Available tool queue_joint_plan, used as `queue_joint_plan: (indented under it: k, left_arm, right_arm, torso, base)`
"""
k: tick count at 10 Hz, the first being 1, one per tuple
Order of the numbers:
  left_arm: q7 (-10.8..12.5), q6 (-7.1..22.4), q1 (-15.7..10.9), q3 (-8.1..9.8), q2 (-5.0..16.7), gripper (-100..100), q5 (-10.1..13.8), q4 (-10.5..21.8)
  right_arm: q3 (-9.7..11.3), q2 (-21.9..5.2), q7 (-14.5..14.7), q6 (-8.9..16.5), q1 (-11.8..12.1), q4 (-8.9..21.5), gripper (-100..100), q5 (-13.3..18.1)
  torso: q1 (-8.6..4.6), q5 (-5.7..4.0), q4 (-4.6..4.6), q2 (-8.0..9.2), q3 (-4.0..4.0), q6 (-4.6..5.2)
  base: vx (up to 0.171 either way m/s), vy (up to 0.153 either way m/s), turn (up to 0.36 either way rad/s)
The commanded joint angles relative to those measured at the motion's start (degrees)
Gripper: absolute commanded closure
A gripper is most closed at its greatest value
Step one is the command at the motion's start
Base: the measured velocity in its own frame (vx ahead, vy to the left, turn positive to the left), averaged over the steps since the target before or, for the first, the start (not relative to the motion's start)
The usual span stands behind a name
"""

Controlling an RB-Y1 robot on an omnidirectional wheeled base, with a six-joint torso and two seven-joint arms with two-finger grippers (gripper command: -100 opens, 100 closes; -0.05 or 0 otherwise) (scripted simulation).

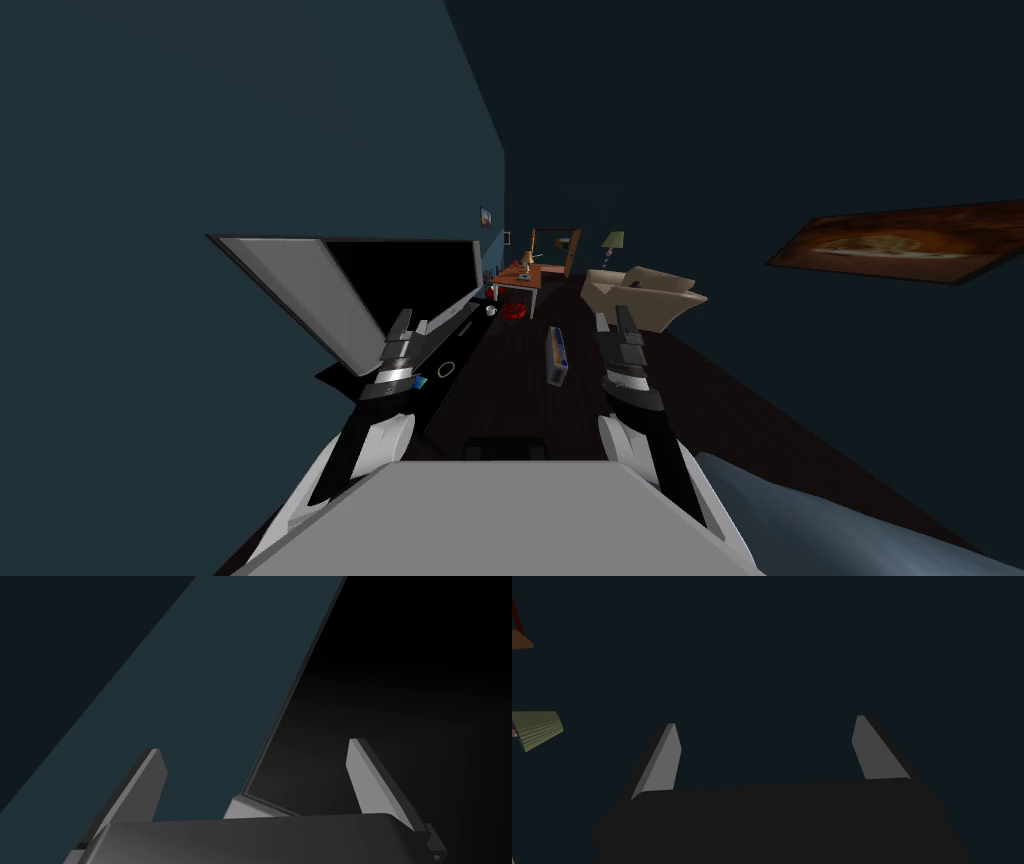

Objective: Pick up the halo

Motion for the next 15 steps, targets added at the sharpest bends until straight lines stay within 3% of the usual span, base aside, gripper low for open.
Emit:
queue_joint_plan:
  k: [1,4,9,10,14,15]
  left_arm:
    - [0.25,-0.44,0.62,-0.17,2.38,-100,0.63,1.61]
    - [0.80,-1.46,2.03,-0.70,6.32,-100,2.02,5.45]
    - [2.09,-3.97,5.51,-2.79,14.14,-100,5.15,14.95]
    - [2.09,-3.97,5.51,-2.79,14.35,-100,5.15,15.70]
    - [3.13,-6.21,8.58,-5.86,21.26,-100,7.56,25.76]
    - [3.13,-6.21,8.58,-5.86,21.26,-100,7.56,26.72]
  right_arm:
    - [0.00,0.00,0.00,0.00,0.00,0.00,0,0.00]
    - [0.00,0.00,0.00,0.00,0.00,0.00,0,0.00]
    - [0.00,0.00,0.00,0.00,0.01,0.00,0,0.00]
    - [0.00,0.00,0.00,0.00,0.01,0.00,0,0.00]
    - [0.00,0.00,0.00,0.00,0.01,0.00,0,0.00]
    - [0.00,0.00,0.00,0.00,0.01,0.00,0,0.00]
  torso:
    - [0.00,0.00,0.00,0.00,0.00,0.00]
    - [-0.04,-0.01,-0.02,-0.10,-0.06,0.00]
    - [-0.08,-0.02,-0.06,-0.24,-0.14,0.00]
    - [-0.09,-0.02,-0.06,-0.26,-0.15,0.00]
    - [-0.06,-0.01,-0.06,-0.29,-0.17,0.00]
    - [-0.05,-0.02,-0.09,-0.43,-0.24,0.00]
  base:
    - [0.010,-0.013,-0.020]
    - [0.032,-0.020,-0.021]
    - [0.058,-0.027,-0.048]
    - [0.053,-0.015,-0.012]
    - [0.081,-0.021,-0.074]
    - [0.091,-0.015,-0.030]
